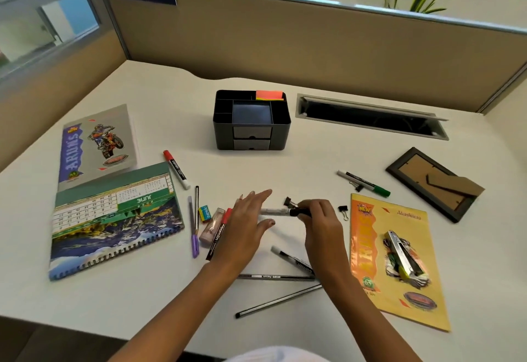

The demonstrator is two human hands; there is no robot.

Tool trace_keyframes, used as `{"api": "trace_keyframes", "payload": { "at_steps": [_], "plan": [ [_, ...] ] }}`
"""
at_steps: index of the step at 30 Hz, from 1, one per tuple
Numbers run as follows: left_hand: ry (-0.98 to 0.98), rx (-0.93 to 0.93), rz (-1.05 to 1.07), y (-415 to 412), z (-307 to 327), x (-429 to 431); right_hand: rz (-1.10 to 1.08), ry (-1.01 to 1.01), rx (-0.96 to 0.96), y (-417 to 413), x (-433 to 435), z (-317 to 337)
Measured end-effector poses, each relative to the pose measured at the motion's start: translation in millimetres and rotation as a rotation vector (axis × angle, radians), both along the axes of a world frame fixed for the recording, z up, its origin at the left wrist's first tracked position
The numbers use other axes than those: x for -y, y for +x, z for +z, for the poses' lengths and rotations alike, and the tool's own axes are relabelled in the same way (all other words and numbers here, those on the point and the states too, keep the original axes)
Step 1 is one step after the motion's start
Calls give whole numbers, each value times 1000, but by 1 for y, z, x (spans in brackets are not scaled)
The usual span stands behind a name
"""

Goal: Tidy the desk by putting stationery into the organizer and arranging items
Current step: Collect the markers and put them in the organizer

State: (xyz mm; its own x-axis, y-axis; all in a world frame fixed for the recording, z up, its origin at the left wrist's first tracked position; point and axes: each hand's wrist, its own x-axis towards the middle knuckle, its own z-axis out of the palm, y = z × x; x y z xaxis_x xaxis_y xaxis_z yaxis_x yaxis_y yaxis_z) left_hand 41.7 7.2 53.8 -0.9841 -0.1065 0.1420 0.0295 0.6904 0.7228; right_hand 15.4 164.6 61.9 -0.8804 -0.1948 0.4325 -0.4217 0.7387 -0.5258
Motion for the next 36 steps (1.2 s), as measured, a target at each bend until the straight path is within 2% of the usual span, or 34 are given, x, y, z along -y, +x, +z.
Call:
{"api": "trace_keyframes", "payload": {
  "at_steps": [3, 6, 10, 13, 16, 19, 21, 24, 26, 30, 33, 36],
  "plan": [
    [-59, -96, -72, -1, 9, -5, 6, -97, -88, 18, 7, 28],
    [-36, -182, -91, 3, 20, -8, 27, -206, -125, 33, 14, 51],
    [72, -151, -52, 11, 24, -8, 7, -275, -84, 37, 11, 56],
    [253, -64, -8, 18, 22, -2, -32, -229, -49, 37, 0, 45],
    [486, 68, 129, 24, 19, 5, -80, -143, 70, 39, -13, 25],
    [855, 226, 240, 30, 19, 7, -127, 67, 256, 42, -27, -1],
    [946, 283, 279, 32, 18, 8, -129, 201, 375, 45, -35, -15],
    [960, 306, 276, 36, 14, 8, -80, 425, 460, 51, -42, -27],
    [937, 305, 262, 38, 13, 8, -79, 471, 467, 52, -43, -31],
    [815, 284, 219, 40, 12, 6, -90, 490, 380, 48, -47, -34],
    [739, 305, 175, 43, 11, 4, -104, 512, 235, 41, -50, -29],
    [647, 307, 129, 45, 12, 1, -113, 365, 134, 38, -47, -11]
  ]
}}
